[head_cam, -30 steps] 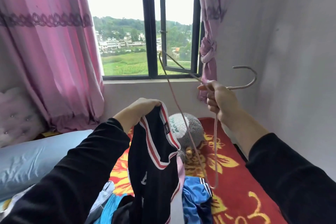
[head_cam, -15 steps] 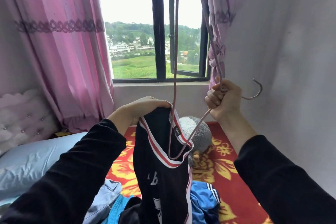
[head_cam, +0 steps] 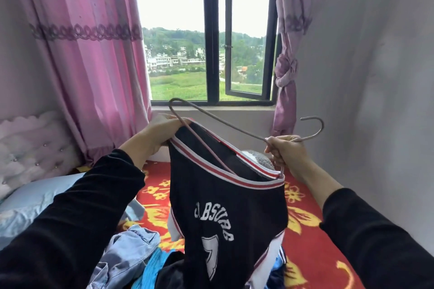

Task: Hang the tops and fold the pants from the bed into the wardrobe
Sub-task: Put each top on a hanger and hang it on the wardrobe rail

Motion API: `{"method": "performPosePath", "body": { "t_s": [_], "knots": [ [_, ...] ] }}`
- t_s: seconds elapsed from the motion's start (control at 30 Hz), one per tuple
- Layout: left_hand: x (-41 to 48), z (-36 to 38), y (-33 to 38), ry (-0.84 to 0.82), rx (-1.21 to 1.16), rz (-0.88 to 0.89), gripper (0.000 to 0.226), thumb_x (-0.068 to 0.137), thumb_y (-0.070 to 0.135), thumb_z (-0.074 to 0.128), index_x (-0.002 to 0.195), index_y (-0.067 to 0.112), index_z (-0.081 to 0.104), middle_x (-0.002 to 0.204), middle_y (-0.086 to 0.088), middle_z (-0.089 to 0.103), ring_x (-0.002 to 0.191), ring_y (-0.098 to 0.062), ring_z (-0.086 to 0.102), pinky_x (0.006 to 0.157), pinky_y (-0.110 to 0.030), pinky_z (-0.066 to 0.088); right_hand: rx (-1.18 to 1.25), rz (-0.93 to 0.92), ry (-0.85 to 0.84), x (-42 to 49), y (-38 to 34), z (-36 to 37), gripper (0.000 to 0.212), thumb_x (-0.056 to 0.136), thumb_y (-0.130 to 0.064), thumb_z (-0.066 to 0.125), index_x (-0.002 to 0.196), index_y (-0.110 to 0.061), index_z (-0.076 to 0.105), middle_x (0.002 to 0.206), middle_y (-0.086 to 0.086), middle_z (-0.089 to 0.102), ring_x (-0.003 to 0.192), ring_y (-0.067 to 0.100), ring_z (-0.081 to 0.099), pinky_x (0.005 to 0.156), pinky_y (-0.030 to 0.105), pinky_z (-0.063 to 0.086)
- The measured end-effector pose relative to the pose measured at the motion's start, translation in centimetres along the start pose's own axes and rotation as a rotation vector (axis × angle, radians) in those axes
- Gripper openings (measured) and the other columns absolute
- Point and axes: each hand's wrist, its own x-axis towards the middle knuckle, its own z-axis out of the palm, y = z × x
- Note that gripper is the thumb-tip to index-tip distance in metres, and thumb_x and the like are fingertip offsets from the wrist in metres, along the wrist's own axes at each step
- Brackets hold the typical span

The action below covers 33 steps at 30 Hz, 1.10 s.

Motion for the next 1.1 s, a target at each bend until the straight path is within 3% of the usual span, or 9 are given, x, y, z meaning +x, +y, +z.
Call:
{"method": "performPosePath", "body": {
  "t_s": [0.17, 0.27, 0.33, 0.47, 0.57, 0.67, 0.83, 1.0, 1.1],
  "knots": [
    [0.6, -1.1, -2.6, 0.097, 0.082, 0.027, 0.011, 0.089, 0.016, 0.067, 0.081, 0.009, 0.071, 0.073, -0.004, 0.066, 0.063, -0.012, 0.060, 0.051, -0.019, 0.049, -0.335, -0.031, 0.029, 0.1, -0.2, -1.5, 0.032, 0.083, -0.011, 0.063, 0.052, -0.003, 0.066, 0.046, 0.016, 0.052, 0.039, 0.018, 0.045, 0.042, 0.024, 0.038],
    [0.8, -1.2, -3.8, 0.106, 0.156, 0.043, 0.008, 0.087, 0.012, 0.069, 0.091, 0.009, 0.075, 0.075, -0.003, 0.069, 0.061, -0.012, 0.059, 0.057, -0.023, 0.052, -0.580, -0.035, 0.007, 0.0, -0.4, -1.6, 0.026, 0.075, -0.016, 0.065, 0.051, -0.006, 0.068, 0.057, 0.019, 0.063, 0.052, 0.018, 0.054, 0.055, 0.029, 0.044],
    [0.8, -0.7, -3.9, 0.056, 0.212, 0.101, 0.006, 0.085, 0.014, 0.072, 0.087, 0.016, 0.077, 0.071, 0.003, 0.071, 0.064, -0.012, 0.062, 0.068, -0.029, 0.053, -0.637, -0.063, -0.004, 0.0, -1.4, -1.3, 0.024, 0.074, -0.015, 0.066, 0.051, -0.006, 0.068, 0.048, 0.010, 0.058, 0.046, 0.011, 0.049, 0.051, 0.024, 0.041],
    [0.6, 0.4, -2.2, 0.049, 0.182, 0.205, 0.010, 0.084, 0.019, 0.072, 0.092, 0.016, 0.078, 0.085, 0.001, 0.075, 0.087, -0.020, 0.070, 0.085, -0.034, 0.056, -0.584, -0.164, 0.000, 0.8, -4.8, -0.3, 0.027, 0.082, -0.020, 0.067, 0.059, -0.008, 0.071, 0.041, -0.004, 0.046, 0.036, 0.003, 0.036, 0.043, 0.015, 0.033],
    [0.7, 1.0, -1.1, 0.121, 0.131, 0.231, 0.009, 0.084, 0.021, 0.071, 0.090, 0.017, 0.077, 0.087, -0.001, 0.074, 0.089, -0.022, 0.069, 0.089, -0.039, 0.055, -0.679, -0.169, -0.166, 0.8, -6.4, 0.6, 0.031, 0.086, -0.030, 0.068, 0.063, -0.010, 0.072, 0.048, -0.003, 0.052, 0.044, 0.006, 0.042, 0.048, 0.019, 0.036],
    [0.9, 1.2, -0.6, 0.158, 0.197, 0.240, 0.007, 0.084, 0.023, 0.071, 0.087, 0.020, 0.076, 0.085, 0.000, 0.073, 0.089, -0.021, 0.067, 0.087, -0.038, 0.055, -0.628, -0.173, -0.213, 1.0, -8.3, 0.5, 0.028, 0.086, -0.028, 0.070, 0.067, -0.007, 0.072, 0.050, 0.000, 0.053, 0.044, 0.007, 0.044, 0.048, 0.022, 0.040],
    [0.6, 1.9, 0.6, 0.107, 0.198, 0.354, 0.014, 0.084, 0.026, 0.070, 0.093, 0.017, 0.076, 0.089, 0.006, 0.071, 0.088, -0.012, 0.062, 0.072, -0.019, 0.046, -0.644, -0.175, -0.284, 1.1, -9.5, 1.1, 0.027, 0.087, -0.026, 0.069, 0.078, -0.001, 0.072, 0.054, -0.001, 0.053, 0.046, 0.004, 0.044, 0.051, 0.020, 0.041],
    [0.8, 1.9, -0.9, -0.156, 0.474, 0.495, 0.026, 0.086, 0.046, 0.064, 0.101, 0.025, 0.070, 0.098, 0.009, 0.066, 0.093, -0.010, 0.059, 0.083, -0.031, 0.048, -0.485, -0.138, -0.177, 1.7, -10.1, 1.5, 0.014, 0.090, -0.019, 0.065, 0.086, -0.006, 0.068, 0.074, 0.005, 0.059, 0.068, 0.013, 0.053, 0.063, 0.024, 0.046],
    [0.9, 2.3, -2.0, -0.114, 0.526, 0.530, 0.024, 0.093, 0.039, 0.057, 0.097, 0.020, 0.072, 0.083, 0.002, 0.069, 0.077, -0.014, 0.062, 0.077, -0.034, 0.051, -0.485, -0.183, -0.209, 1.3, -10.0, 2.0, 0.009, 0.091, -0.014, 0.063, 0.085, -0.008, 0.065, 0.073, 0.005, 0.059, 0.065, 0.010, 0.054, 0.058, 0.017, 0.047]
  ]
}}
